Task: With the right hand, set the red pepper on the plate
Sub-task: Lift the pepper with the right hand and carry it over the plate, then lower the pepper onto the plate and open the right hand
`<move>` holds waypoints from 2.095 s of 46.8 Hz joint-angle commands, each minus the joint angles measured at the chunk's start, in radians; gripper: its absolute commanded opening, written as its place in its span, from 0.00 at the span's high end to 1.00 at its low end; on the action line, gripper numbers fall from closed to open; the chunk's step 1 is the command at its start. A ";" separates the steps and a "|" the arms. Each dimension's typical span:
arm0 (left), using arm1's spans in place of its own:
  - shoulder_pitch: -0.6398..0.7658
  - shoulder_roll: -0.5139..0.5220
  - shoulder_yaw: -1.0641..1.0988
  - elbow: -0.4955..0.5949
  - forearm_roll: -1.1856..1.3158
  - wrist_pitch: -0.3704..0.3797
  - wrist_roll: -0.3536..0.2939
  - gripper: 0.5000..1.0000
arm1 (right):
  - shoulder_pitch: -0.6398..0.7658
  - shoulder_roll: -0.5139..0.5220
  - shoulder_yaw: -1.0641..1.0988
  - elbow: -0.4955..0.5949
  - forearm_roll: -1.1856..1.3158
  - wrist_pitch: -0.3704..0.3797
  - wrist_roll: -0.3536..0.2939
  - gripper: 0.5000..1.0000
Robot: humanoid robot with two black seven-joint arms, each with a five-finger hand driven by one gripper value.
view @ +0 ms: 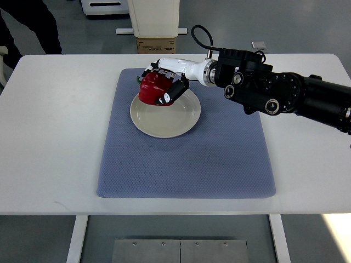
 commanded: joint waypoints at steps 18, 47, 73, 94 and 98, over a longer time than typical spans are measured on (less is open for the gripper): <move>0.000 0.000 0.000 0.000 0.000 0.000 0.000 0.00 | -0.040 0.001 -0.011 -0.031 -0.002 -0.001 0.003 1.00; 0.000 0.000 0.000 0.000 0.000 0.000 0.000 0.00 | -0.101 0.001 -0.031 -0.023 -0.003 -0.001 0.011 1.00; 0.000 0.000 0.000 0.000 0.000 0.000 0.000 0.00 | -0.153 0.001 -0.039 -0.028 -0.005 -0.034 0.006 0.47; 0.000 0.000 0.000 0.000 0.000 0.000 0.000 0.00 | -0.152 0.001 -0.039 -0.037 -0.003 -0.034 0.003 0.01; 0.000 0.000 0.000 0.000 0.000 0.000 0.000 0.00 | -0.141 0.001 -0.039 -0.045 -0.002 -0.034 0.002 0.01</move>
